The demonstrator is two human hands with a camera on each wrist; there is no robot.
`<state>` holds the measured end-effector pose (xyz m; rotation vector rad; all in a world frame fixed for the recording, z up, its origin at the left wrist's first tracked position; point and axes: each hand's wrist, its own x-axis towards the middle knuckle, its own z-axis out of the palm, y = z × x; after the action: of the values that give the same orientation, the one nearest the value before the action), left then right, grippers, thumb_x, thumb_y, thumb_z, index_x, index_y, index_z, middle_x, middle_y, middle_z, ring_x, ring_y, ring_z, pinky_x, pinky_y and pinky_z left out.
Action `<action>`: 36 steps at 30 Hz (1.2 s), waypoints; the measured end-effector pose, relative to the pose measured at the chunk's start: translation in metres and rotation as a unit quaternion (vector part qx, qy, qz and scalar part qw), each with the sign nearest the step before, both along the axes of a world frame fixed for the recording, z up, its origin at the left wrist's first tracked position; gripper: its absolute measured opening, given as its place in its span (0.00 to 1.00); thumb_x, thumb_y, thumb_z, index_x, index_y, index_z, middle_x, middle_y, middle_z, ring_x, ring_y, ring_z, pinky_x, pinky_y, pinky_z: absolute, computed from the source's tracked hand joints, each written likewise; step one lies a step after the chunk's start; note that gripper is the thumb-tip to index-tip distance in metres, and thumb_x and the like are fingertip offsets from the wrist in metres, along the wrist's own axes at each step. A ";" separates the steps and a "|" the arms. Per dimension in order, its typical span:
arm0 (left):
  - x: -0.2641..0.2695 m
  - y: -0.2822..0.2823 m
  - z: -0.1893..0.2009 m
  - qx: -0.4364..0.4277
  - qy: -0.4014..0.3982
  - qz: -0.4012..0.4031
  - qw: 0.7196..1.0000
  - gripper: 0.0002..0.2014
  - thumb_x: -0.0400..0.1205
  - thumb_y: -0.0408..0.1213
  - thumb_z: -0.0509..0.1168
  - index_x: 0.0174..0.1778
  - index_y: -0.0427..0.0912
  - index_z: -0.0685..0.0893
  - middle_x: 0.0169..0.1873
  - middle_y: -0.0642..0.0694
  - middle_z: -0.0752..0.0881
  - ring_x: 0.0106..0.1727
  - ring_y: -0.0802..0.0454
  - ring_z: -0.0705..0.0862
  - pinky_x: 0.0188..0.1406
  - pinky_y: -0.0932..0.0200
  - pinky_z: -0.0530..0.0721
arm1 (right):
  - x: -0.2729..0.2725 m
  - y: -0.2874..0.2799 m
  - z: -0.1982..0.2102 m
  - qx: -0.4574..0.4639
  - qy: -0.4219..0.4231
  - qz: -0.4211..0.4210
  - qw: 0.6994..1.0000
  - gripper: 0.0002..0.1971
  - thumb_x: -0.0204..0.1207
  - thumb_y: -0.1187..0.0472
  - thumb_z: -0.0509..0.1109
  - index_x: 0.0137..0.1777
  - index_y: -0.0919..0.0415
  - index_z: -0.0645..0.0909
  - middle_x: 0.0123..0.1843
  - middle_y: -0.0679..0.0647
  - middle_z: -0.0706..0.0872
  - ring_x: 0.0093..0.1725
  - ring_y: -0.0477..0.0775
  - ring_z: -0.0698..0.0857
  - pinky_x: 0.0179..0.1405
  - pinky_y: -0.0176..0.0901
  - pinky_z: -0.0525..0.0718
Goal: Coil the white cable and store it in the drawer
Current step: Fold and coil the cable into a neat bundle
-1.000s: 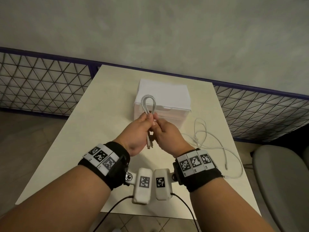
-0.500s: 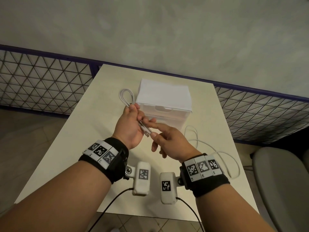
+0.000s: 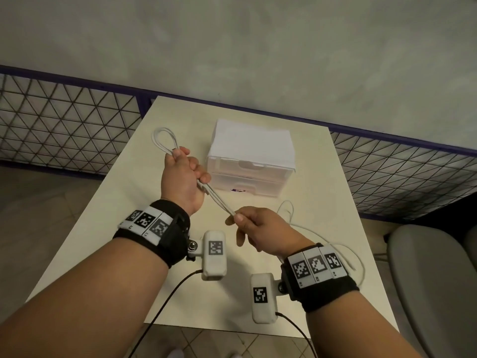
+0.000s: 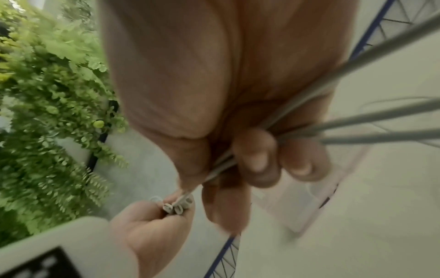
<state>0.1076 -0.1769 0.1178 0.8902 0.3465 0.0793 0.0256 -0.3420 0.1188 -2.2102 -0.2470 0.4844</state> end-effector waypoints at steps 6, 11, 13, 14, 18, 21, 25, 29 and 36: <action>-0.008 -0.002 0.001 0.171 -0.062 -0.051 0.982 0.12 0.88 0.45 0.47 0.45 0.47 0.71 0.25 0.52 0.66 0.22 0.58 0.64 0.19 0.64 0.66 | 0.010 -0.006 -0.006 -0.180 -0.092 -0.012 0.979 0.18 0.84 0.54 0.56 0.72 0.49 0.75 0.61 0.53 0.88 0.58 0.55 0.84 0.51 0.40 0.79; -0.012 -0.002 0.000 0.273 -0.084 -0.145 0.947 0.11 0.88 0.46 0.48 0.45 0.49 0.73 0.28 0.52 0.68 0.22 0.59 0.64 0.19 0.63 0.64 | 0.018 -0.010 -0.006 0.015 -0.104 -0.152 0.983 0.07 0.78 0.65 0.66 0.49 0.57 0.86 0.34 0.45 0.86 0.30 0.35 0.81 0.29 0.23 0.72; -0.015 -0.007 -0.005 0.316 -0.094 -0.189 0.925 0.12 0.88 0.46 0.48 0.45 0.49 0.74 0.29 0.51 0.71 0.24 0.57 0.66 0.21 0.61 0.66 | 0.019 -0.006 -0.005 0.077 -0.099 -0.184 0.975 0.07 0.76 0.67 0.69 0.47 0.59 0.89 0.35 0.42 0.85 0.27 0.31 0.80 0.26 0.21 0.72; -0.017 -0.010 -0.008 0.339 -0.099 -0.206 0.913 0.13 0.88 0.47 0.48 0.45 0.50 0.74 0.30 0.50 0.73 0.25 0.56 0.67 0.23 0.60 0.67 | 0.019 -0.003 -0.003 0.097 -0.094 -0.192 0.972 0.07 0.76 0.67 0.70 0.47 0.59 0.89 0.35 0.43 0.85 0.25 0.31 0.80 0.25 0.21 0.73; -0.024 -0.020 -0.016 0.371 -0.075 -0.253 0.891 0.13 0.88 0.47 0.49 0.44 0.50 0.75 0.36 0.49 0.82 0.24 0.55 0.69 0.23 0.60 0.69 | 0.024 0.005 0.003 0.172 -0.096 -0.248 0.949 0.06 0.70 0.67 0.76 0.39 0.57 0.81 0.32 0.54 0.86 0.22 0.42 0.81 0.28 0.38 0.82; -0.030 -0.027 -0.021 0.339 -0.048 -0.283 0.896 0.12 0.88 0.45 0.51 0.42 0.49 0.75 0.28 0.50 0.75 0.23 0.56 0.67 0.20 0.62 0.67 | 0.028 0.010 0.004 0.201 -0.117 -0.269 0.935 0.15 0.67 0.67 0.79 0.32 0.58 0.72 0.29 0.63 0.86 0.27 0.57 0.85 0.34 0.54 0.87; -0.033 -0.026 -0.022 0.290 -0.027 -0.308 0.906 0.09 0.87 0.40 0.52 0.49 0.42 0.76 0.33 0.38 0.78 0.21 0.58 0.67 0.21 0.60 0.64 | 0.028 0.014 0.009 0.223 -0.119 -0.259 0.932 0.15 0.68 0.70 0.77 0.33 0.63 0.71 0.25 0.64 0.83 0.24 0.60 0.82 0.28 0.50 0.82; -0.036 -0.026 -0.023 0.251 -0.026 -0.310 0.917 0.11 0.87 0.42 0.52 0.45 0.44 0.78 0.29 0.42 0.83 0.24 0.53 0.67 0.24 0.57 0.65 | 0.028 0.014 0.009 0.225 -0.117 -0.244 0.936 0.15 0.66 0.73 0.78 0.31 0.64 0.72 0.25 0.63 0.83 0.21 0.57 0.79 0.22 0.42 0.79; -0.039 -0.032 -0.023 0.183 0.009 -0.275 0.944 0.13 0.86 0.45 0.55 0.46 0.42 0.80 0.36 0.43 0.83 0.38 0.46 0.79 0.40 0.52 0.75 | 0.027 0.019 -0.006 0.156 -0.157 -0.238 0.946 0.18 0.61 0.70 0.81 0.25 0.51 0.76 0.31 0.58 0.87 0.38 0.66 0.88 0.43 0.60 0.89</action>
<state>0.0689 -0.2089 0.0946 1.3293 0.0889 -0.3942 0.0530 -0.3234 0.1126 -1.9343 0.0488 -0.1669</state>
